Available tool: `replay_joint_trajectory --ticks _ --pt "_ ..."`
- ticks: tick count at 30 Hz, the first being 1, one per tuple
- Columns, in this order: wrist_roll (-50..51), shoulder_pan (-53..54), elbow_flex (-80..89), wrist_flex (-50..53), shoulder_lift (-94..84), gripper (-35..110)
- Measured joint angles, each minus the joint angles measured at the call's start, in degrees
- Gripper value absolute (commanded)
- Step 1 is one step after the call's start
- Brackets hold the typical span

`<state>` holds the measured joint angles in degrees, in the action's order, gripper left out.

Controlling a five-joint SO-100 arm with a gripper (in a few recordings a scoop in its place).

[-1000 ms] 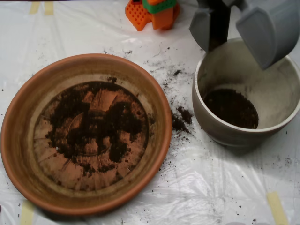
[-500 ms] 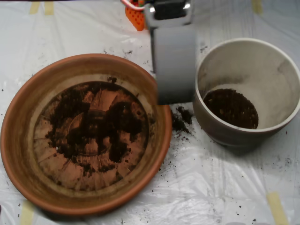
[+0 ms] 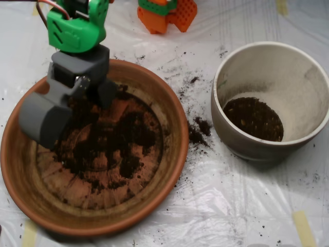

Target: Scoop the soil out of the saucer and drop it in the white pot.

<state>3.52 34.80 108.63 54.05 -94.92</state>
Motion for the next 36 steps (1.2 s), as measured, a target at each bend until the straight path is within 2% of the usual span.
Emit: replay_joint_trajectory --ticks 9,17,36 --pt "-0.6 5.0 1.8 -2.0 6.3 45" --pt "-1.4 7.3 2.5 -2.6 10.4 38" --pt "-2.8 9.0 -12.9 4.8 22.6 29"
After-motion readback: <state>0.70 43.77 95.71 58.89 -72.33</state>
